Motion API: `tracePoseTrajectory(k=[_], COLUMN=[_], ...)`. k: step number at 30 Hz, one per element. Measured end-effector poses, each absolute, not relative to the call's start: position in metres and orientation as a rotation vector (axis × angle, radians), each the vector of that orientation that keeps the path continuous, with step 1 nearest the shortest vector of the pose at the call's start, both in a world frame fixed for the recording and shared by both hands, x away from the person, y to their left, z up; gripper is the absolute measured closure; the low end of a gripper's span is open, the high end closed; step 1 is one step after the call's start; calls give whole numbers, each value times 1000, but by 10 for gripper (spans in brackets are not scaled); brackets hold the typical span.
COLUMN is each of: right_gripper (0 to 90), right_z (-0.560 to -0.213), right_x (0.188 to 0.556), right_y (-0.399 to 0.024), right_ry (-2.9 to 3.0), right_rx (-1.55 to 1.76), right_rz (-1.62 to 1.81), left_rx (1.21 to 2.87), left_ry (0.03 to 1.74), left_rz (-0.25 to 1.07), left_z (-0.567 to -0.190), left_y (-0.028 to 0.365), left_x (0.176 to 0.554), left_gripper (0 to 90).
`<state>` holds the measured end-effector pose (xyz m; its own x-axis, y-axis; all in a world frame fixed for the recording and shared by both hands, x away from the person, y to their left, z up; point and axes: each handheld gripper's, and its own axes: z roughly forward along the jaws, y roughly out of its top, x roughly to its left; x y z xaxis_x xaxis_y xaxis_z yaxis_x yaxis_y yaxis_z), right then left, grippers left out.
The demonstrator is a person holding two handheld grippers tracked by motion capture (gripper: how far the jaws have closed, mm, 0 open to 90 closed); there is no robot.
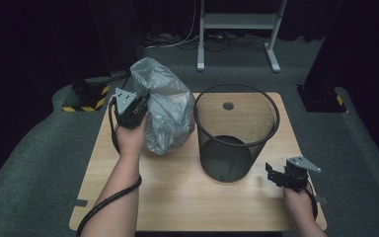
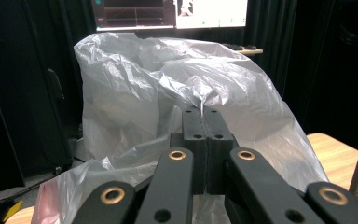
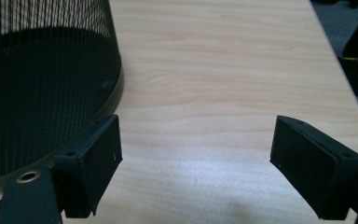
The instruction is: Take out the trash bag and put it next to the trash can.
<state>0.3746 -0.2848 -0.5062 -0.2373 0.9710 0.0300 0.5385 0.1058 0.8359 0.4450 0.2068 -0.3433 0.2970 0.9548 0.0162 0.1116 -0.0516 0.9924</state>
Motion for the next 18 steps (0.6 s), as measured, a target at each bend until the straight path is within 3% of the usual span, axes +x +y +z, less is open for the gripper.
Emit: tracePoseTrajectory(k=[18], right_gripper=[162], right_z=[-507], right_x=[374], right_y=[-282], right_ry=[1857], right_rx=[1467], right_rz=[1015], left_rx=[1549], left_ry=[1073], left_rz=[787], left_z=[-420], left_y=[164], left_x=[440], left_gripper=[893])
